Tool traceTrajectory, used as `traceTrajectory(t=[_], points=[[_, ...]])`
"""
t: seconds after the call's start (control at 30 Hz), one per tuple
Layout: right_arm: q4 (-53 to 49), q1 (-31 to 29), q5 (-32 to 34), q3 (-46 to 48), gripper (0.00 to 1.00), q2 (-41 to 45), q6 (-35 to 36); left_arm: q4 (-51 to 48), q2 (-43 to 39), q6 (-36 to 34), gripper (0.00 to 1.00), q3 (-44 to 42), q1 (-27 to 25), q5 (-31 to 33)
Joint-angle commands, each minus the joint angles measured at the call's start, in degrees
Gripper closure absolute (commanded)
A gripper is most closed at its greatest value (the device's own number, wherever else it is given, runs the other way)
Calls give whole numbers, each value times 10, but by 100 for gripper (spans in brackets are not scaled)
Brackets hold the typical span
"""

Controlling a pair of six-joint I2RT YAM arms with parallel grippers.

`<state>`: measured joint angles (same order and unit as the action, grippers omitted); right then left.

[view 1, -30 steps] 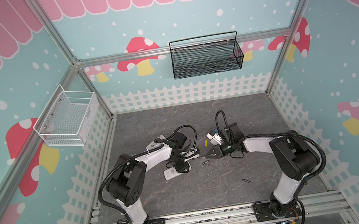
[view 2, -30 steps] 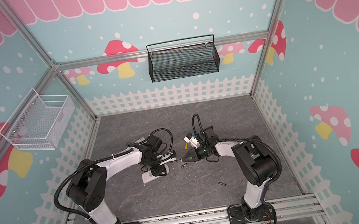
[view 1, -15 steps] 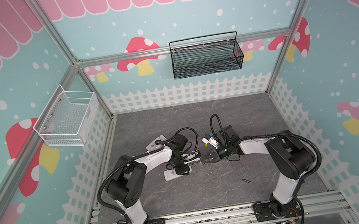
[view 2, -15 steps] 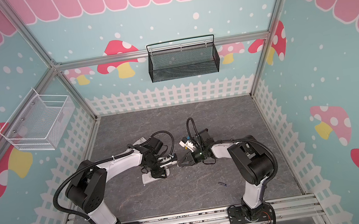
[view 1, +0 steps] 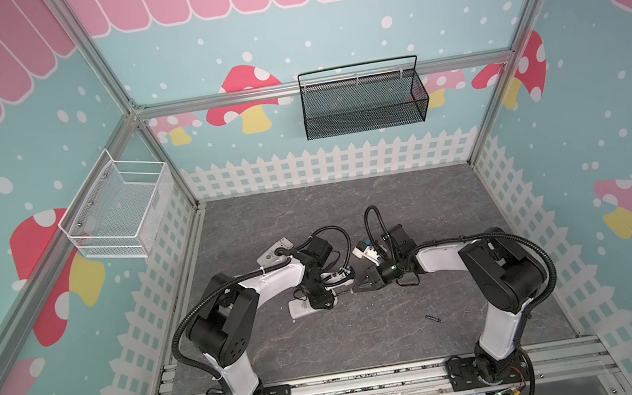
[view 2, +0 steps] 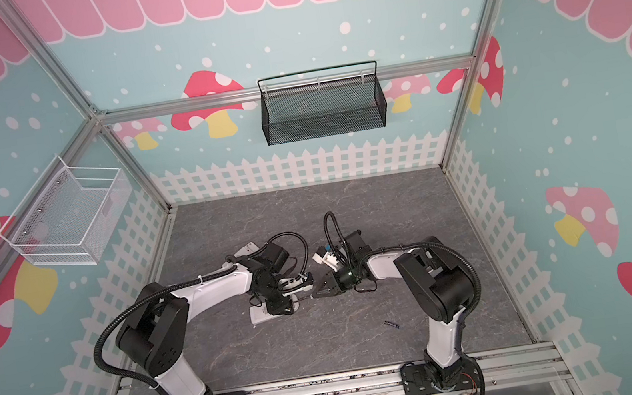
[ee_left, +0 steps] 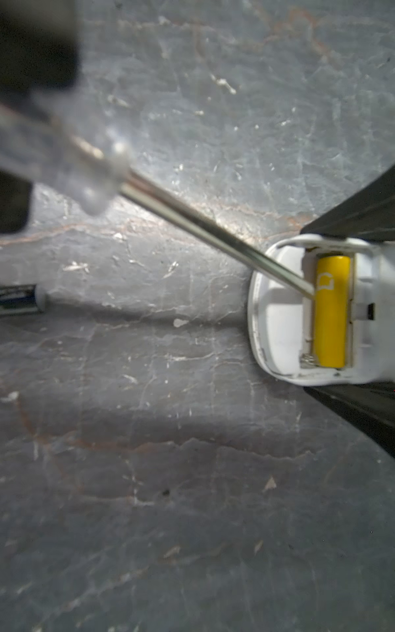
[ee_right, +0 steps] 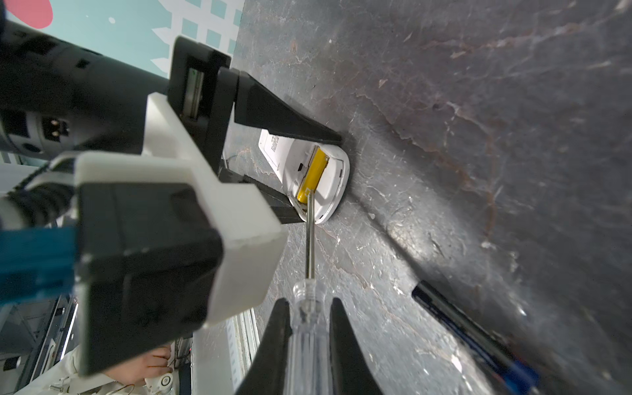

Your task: Unload the batteries from the remote control

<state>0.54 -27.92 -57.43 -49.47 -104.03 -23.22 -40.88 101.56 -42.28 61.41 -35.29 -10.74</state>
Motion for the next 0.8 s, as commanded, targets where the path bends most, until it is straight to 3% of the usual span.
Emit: traceTrajectory(t=[0.0,0.4,0.77], points=[[-32,-7,12,-18,100,-7,17,-6,-4,-15,72,-2,-12,-20],[-111,-14,44,-56,100,-16,51,-11,0,-24,72,1,-28,5],[-121,-22,41,-78,100,-42,57,-8,2,-27,72,2,-36,0]])
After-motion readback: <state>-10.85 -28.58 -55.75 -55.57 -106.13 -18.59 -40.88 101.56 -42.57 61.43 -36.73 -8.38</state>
